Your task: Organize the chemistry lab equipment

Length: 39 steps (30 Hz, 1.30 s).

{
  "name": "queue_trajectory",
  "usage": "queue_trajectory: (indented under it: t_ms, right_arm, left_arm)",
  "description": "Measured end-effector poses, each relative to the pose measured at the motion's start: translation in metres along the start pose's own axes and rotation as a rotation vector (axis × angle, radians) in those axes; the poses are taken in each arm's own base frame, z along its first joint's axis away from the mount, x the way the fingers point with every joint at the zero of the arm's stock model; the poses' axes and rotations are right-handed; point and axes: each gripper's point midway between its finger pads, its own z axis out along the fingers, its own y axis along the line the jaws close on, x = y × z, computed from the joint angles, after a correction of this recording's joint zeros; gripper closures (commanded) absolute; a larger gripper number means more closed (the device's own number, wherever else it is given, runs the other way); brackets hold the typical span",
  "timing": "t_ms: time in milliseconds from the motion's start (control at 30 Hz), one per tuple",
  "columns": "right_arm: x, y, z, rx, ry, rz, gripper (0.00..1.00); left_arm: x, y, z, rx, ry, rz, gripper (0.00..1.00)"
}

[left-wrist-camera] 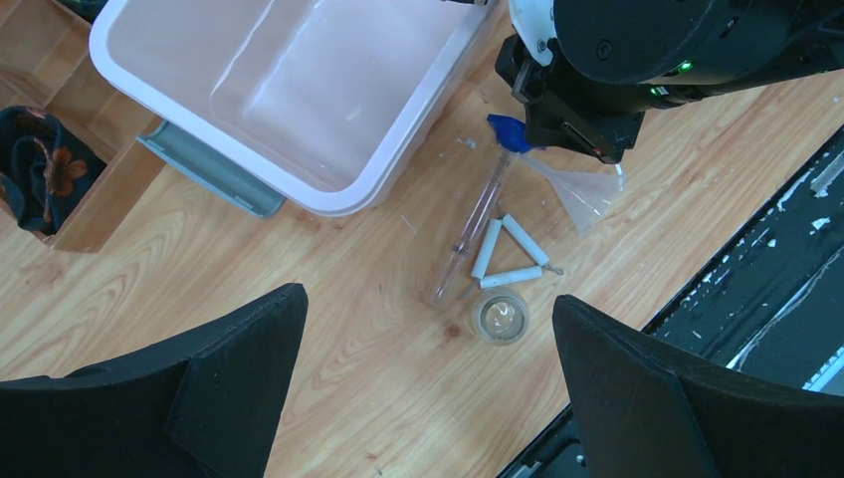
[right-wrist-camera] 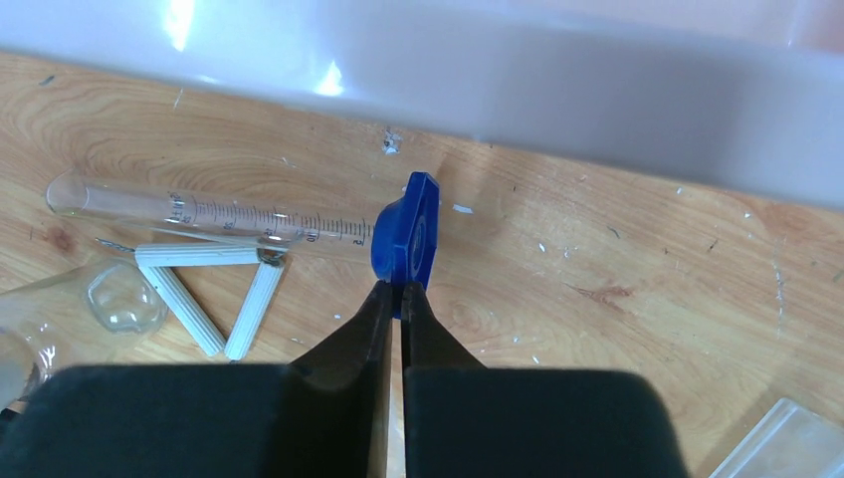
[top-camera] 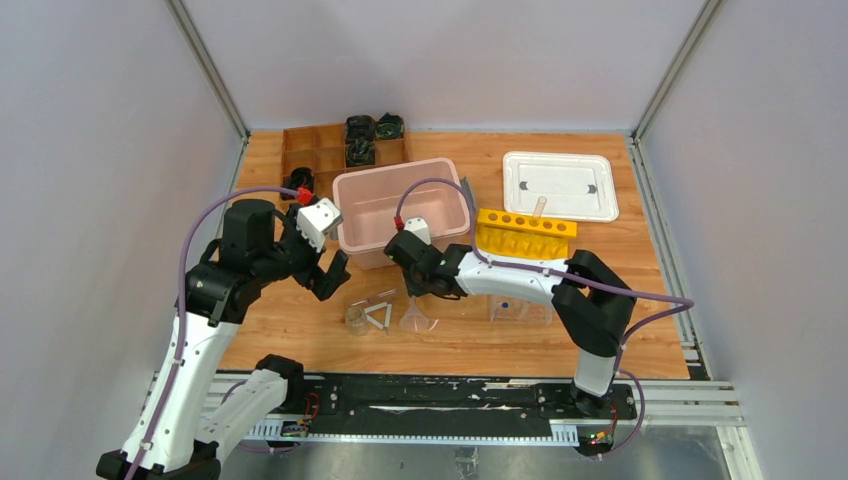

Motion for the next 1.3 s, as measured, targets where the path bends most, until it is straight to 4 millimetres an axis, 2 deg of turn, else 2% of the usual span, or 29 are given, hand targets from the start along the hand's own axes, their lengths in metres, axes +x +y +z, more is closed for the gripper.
queue_trajectory:
  t_ms: [233, 367, 467, 633, 900, 1033, 1133, 1300]
  right_arm:
    - [-0.001, 0.0, 0.0, -0.002, -0.005, -0.005, 1.0]
    - [-0.007, -0.003, -0.011, -0.005, -0.032, -0.009, 1.0]
    - [-0.024, -0.002, -0.031, -0.027, -0.085, 0.005, 1.0]
    - [-0.057, -0.002, -0.076, -0.072, -0.205, 0.042, 1.0]
    - [-0.084, -0.007, -0.131, -0.114, -0.298, 0.059, 1.0]
    - [-0.106, -0.006, -0.158, -0.143, -0.347, 0.069, 1.0]
    - [-0.128, -0.012, -0.176, -0.16, -0.393, 0.091, 1.0]
    - [-0.149, -0.024, -0.181, -0.167, -0.403, 0.115, 1.0]
  left_arm:
    - [0.0, 0.0, 0.0, -0.001, 0.0, -0.001, 0.0]
    - [0.0, 0.001, 0.0, -0.002, 0.0, 0.0, 0.0]
    - [-0.001, 0.003, -0.001, -0.013, 0.003, 0.0, 0.0]
    - [-0.005, 0.008, -0.005, -0.042, -0.002, 0.013, 0.0]
    - [-0.011, 0.014, -0.01, -0.077, -0.012, 0.037, 0.0]
    - [-0.012, 0.014, -0.01, -0.078, -0.013, 0.042, 0.0]
    - [-0.012, 0.014, -0.01, -0.078, -0.013, 0.046, 0.0]
    - [-0.012, 0.014, -0.01, -0.077, -0.015, 0.05, 0.0]
